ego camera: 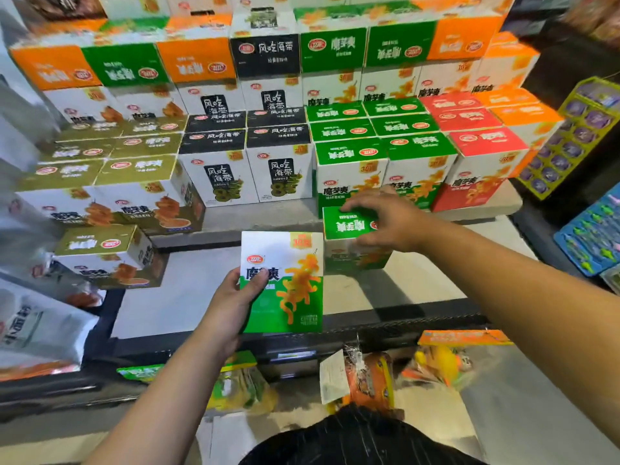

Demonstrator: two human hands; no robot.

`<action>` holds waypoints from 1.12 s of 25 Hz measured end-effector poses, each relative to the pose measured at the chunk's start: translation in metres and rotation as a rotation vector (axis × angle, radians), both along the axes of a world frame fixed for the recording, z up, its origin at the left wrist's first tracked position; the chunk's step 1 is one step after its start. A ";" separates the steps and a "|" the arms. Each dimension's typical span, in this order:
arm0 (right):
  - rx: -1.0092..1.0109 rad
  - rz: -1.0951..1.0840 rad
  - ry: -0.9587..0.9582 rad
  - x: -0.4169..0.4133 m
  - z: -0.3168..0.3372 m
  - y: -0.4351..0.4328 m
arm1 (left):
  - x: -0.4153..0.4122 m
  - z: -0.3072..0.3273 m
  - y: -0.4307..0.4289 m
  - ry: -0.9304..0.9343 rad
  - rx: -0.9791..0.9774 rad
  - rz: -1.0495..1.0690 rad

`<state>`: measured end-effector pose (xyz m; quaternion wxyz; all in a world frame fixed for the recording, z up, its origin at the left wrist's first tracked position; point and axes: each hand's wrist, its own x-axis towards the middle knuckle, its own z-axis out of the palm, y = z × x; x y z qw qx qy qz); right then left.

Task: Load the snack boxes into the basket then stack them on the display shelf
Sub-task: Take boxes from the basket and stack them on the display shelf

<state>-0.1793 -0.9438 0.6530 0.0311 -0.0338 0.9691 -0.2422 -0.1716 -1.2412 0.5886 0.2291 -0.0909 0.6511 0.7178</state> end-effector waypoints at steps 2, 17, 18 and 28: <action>0.028 0.079 0.017 -0.007 -0.005 0.004 | 0.002 -0.002 0.006 -0.025 -0.004 0.042; 0.034 0.070 0.054 -0.043 -0.048 0.008 | -0.003 -0.021 0.007 -0.070 -0.017 0.069; 0.039 0.067 0.069 -0.044 -0.050 0.008 | -0.003 -0.022 0.008 -0.070 -0.019 0.057; 0.263 -0.043 0.231 -0.023 -0.065 0.000 | -0.013 -0.022 0.025 -0.024 -0.042 -0.054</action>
